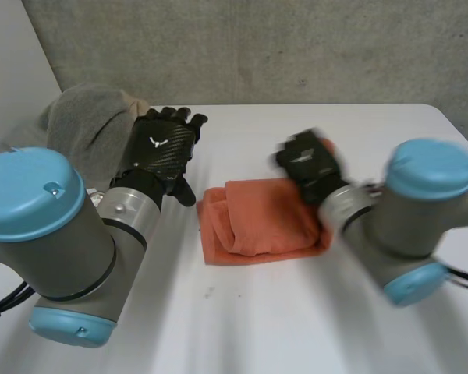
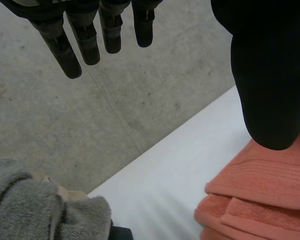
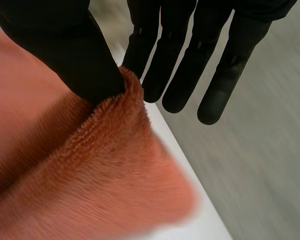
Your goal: Fold the laundry.
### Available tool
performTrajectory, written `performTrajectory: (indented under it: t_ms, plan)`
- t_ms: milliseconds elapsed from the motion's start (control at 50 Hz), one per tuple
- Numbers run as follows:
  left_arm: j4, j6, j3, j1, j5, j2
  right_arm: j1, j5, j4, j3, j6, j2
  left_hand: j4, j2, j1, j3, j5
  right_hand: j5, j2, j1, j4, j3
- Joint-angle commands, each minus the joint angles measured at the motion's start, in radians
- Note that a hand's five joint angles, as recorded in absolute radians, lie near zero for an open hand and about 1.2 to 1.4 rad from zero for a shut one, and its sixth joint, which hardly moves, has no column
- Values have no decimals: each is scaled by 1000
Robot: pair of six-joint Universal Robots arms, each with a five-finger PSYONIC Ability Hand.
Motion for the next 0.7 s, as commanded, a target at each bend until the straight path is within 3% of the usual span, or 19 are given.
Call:
performTrajectory:
  t_ms: [20,40,60,100,140,220,280,360,540,700]
  plan:
    - [-1,1,0,11,-6,12,192,-177,-15,-12,-27,154,-25,-30,-10,-34,-43,243,222,279,202,214]
    - [-1,1,0,12,-6,10,192,-167,-10,-20,-24,163,-25,-30,-10,-34,-43,243,222,279,202,214]
    - [-1,1,0,14,-6,10,187,-138,-4,-26,-15,165,-25,-30,-10,-34,-43,-291,-311,-254,-332,-320]
    - [-1,1,6,15,-6,9,186,-96,-6,-26,5,156,-25,-30,-10,-34,-43,-957,-977,-920,-998,-986]
    - [-1,-1,15,15,-6,6,183,-23,-7,-37,72,133,-22,-27,-7,-32,-40,-979,-999,-942,-1020,-1008]
    - [-3,1,61,6,-7,-30,103,33,9,-49,273,70,-22,-27,-7,-32,-40,-979,-999,-942,-1020,-1008]
    - [-11,-8,125,-15,-7,-91,51,30,31,-52,428,30,-19,-24,-4,-29,-37,-979,-999,-942,-1020,-1008]
    - [-50,-27,236,-71,-3,-189,5,-19,194,-125,601,21,-7,-12,7,-17,-26,-979,-999,-942,-1020,-1008]
    - [-303,-33,526,-121,-38,-470,-43,-39,525,-438,608,261,7,3,22,-2,-11,-979,-999,-942,-1020,-1008]
    - [-382,-24,581,-106,-116,-568,-48,-33,649,-613,573,423,34,29,48,24,16,-979,-999,-942,-1020,-1008]
